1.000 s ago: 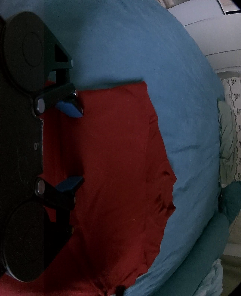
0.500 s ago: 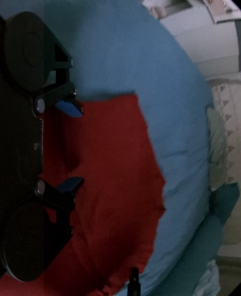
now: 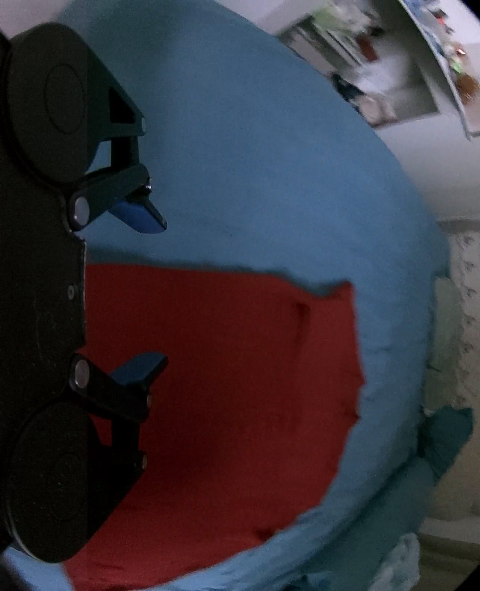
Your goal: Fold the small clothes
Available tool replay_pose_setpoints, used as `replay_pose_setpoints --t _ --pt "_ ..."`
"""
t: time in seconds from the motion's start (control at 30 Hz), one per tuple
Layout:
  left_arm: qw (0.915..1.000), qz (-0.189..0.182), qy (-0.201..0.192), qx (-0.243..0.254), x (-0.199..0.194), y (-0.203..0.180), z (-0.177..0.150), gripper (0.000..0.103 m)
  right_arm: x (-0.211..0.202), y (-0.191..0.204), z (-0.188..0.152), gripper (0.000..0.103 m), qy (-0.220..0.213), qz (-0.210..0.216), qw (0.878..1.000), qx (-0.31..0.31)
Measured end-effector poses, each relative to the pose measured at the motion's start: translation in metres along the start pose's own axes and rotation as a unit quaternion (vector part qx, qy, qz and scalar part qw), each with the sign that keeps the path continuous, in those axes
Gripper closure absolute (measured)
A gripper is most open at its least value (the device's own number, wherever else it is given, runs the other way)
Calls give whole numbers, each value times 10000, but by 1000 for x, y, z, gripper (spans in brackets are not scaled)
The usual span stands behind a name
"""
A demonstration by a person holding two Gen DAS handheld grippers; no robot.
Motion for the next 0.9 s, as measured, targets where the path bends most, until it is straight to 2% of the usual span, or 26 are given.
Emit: replay_pose_setpoints --t 0.1,0.17,0.2,0.3,0.37,0.47,0.63,0.67,0.7,0.77,0.87,0.9 --pt "9997 137 213 65 -5 8 -42 29 -14 15 -46 0 385 -217 9985 -309" --pt "9994 177 297 31 -3 11 -61 32 -15 21 -75 1 653 -318 9969 -300" --pt "9992 206 330 -2 0 12 -70 36 -15 24 -89 6 791 -335 9960 -247" --pt "9990 206 390 -88 10 12 -85 48 -11 31 -128 17 1176 -372 9923 -65" --pt "9989 193 423 -90 16 9 -91 56 -4 33 -144 21 1366 -455 9896 40" --pt "9991 214 359 -58 20 4 -98 56 -2 32 -170 25 1577 -564 9857 197" --pt "9989 309 334 94 27 -3 -105 57 2 41 -182 34 1685 -546 9841 151" --pt "9989 314 341 106 28 -4 -105 59 1 43 -182 40 1692 -515 9841 132" --pt "9989 297 352 124 28 -5 -105 64 3 45 -182 51 1686 -463 9845 151" --pt "9988 257 369 195 24 -7 -107 73 5 50 -180 60 1705 -381 9845 120" --pt "9982 327 370 338 22 -12 -107 92 5 53 -179 65 1717 -383 9843 161" --pt "9980 340 393 349 22 -13 -106 96 5 51 -177 67 1718 -378 9842 223"
Point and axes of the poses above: each gripper's, at about its wrist camera, not at the fingertips, and x roughly the way its jaws point, y to its left, z to its top, the point moved 10 cm from there along x, roughly the way its jaws point, and after that the axes turned 6 degrees about -x, right-handed, at the moved point
